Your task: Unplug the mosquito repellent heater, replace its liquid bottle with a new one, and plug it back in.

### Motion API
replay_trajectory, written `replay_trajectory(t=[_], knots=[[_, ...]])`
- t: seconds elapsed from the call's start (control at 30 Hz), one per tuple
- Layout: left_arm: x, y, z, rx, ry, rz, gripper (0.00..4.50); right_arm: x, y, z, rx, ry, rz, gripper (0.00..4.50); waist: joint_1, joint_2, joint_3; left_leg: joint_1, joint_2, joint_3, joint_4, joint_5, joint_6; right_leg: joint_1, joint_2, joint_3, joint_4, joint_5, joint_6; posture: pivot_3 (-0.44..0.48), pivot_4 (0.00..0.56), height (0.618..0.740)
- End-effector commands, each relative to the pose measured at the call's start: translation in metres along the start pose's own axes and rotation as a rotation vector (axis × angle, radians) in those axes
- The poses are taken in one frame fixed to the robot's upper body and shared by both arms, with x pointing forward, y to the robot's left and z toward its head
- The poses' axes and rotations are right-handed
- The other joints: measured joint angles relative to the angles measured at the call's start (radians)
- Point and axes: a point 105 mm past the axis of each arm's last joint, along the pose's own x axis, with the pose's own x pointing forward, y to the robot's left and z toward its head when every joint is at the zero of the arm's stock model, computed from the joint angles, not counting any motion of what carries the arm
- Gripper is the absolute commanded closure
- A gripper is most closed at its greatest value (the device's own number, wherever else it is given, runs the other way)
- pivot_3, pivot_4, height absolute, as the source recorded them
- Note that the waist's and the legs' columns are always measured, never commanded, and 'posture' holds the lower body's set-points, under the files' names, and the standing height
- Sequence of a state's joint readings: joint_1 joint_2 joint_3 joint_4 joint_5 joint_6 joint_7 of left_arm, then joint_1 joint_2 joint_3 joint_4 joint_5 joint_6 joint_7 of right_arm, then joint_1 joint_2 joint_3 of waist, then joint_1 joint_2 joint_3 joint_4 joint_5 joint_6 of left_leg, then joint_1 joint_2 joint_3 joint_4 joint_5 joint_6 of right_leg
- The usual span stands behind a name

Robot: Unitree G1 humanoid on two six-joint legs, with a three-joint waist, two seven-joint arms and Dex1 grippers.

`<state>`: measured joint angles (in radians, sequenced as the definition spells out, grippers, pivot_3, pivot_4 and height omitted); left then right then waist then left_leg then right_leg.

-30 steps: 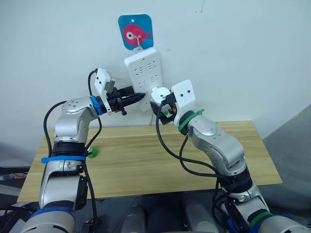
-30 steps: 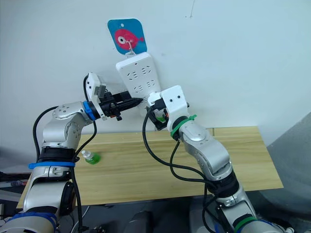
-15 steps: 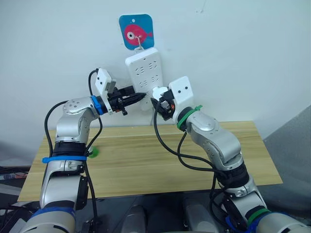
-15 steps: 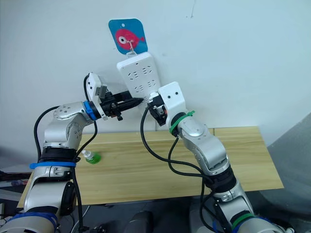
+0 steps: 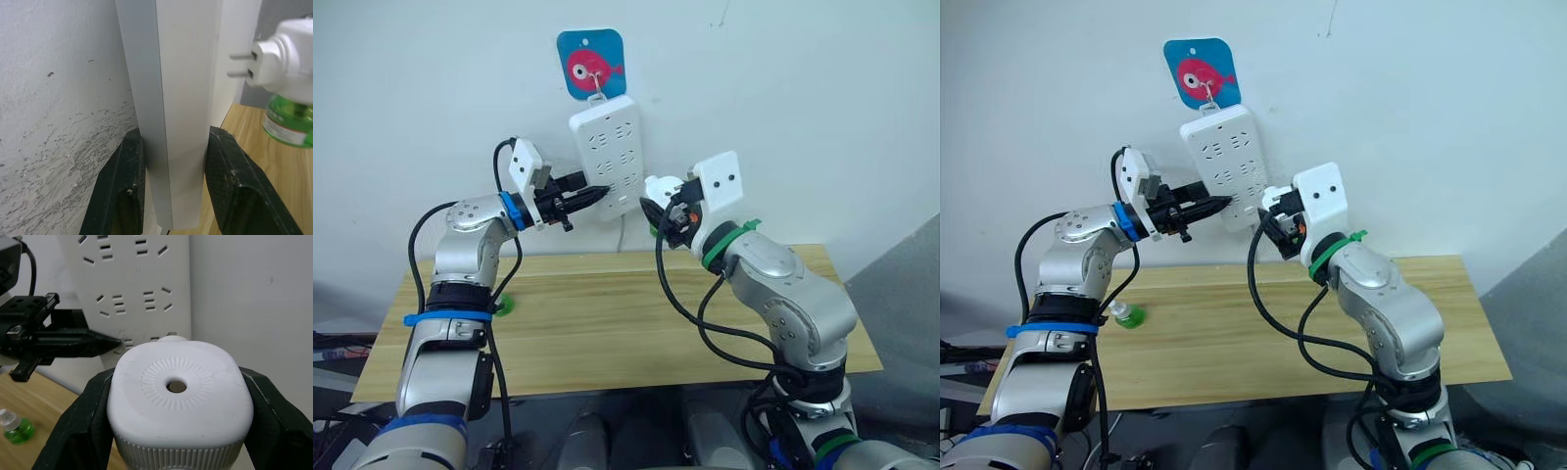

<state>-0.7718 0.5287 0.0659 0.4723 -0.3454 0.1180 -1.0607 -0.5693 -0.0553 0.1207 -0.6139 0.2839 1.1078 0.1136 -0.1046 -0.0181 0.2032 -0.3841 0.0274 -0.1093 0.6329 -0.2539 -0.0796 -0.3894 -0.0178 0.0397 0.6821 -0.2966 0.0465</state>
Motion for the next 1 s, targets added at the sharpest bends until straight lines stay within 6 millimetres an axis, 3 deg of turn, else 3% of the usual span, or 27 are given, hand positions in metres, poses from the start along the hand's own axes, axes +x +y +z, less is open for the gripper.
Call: replay_trajectory(t=[0.03, 0.3, 0.33, 0.43, 0.67, 0.8, 1.0], knots=[[-0.026, 0.027, 0.01, 0.108, 0.022, 0.182, 2.47, -0.009, -0.002, 0.017, 0.029, -0.076, 0.009, 1.51, -0.009, 0.001, 0.001, 0.0, 0.0, 0.0, 0.0, 0.0, 0.0, 0.0, 0.0, 0.0, 0.0, 0.0, 0.0, -0.171, 0.193, 0.725], [-0.057, 0.026, 0.004, 0.151, 0.07, 0.229, 0.12, -0.009, -0.009, 0.021, 0.031, -0.095, -0.004, 1.51, -0.034, 0.002, 0.002, -0.002, 0.001, 0.0, -0.004, 0.0, 0.0, -0.005, 0.0, 0.0, 0.0, 0.0, -0.001, -0.147, 0.19, 0.725], [-0.064, 0.023, 0.005, 0.147, 0.074, 0.232, 0.02, -0.008, -0.011, 0.023, 0.039, -0.107, -0.011, 1.51, -0.04, 0.003, 0.002, -0.002, 0.001, 0.001, -0.004, 0.0, 0.0, -0.005, 0.0, 0.0, 0.001, 0.0, -0.001, -0.147, 0.19, 0.725], [-0.073, 0.004, 0.006, 0.148, 0.083, 0.199, 0.0, -0.01, -0.018, 0.03, 0.096, -0.152, -0.027, 1.51, -0.046, 0.004, 0.003, -0.002, 0.002, 0.003, -0.004, 0.0, 0.0, -0.007, 0.0, 0.003, 0.002, 0.0, -0.001, -0.137, 0.189, 0.725], [-0.061, -0.046, 0.018, 0.16, 0.041, 0.068, 0.0, -0.016, -0.033, 0.035, 0.306, -0.221, -0.026, 1.51, -0.021, 0.005, 0.004, -0.016, 0.001, 0.001, -0.003, 0.0, 0.0, -0.018, -0.001, 0.001, 0.004, 0.0, -0.001, -0.117, 0.189, 0.725], [-0.038, -0.086, 0.02, 0.152, 0.041, -0.133, 0.0, -0.021, -0.05, 0.032, 0.67, -0.306, -0.055, 1.51, -0.01, 0.006, 0.005, -0.015, 0.001, 0.002, -0.003, 0.0, 0.0, -0.018, -0.001, 0.001, 0.005, 0.0, -0.001, -0.118, 0.186, 0.725], [-0.002, -0.091, 0.032, 0.109, -0.065, -0.148, 0.0, -0.028, -0.069, 0.034, 0.863, -0.365, -0.062, 1.51, -0.009, 0.008, 0.006, -0.014, 0.0, 0.003, -0.002, 0.0, 0.0, -0.018, -0.001, 0.002, 0.008, 0.0, -0.001, -0.141, 0.185, 0.725]])
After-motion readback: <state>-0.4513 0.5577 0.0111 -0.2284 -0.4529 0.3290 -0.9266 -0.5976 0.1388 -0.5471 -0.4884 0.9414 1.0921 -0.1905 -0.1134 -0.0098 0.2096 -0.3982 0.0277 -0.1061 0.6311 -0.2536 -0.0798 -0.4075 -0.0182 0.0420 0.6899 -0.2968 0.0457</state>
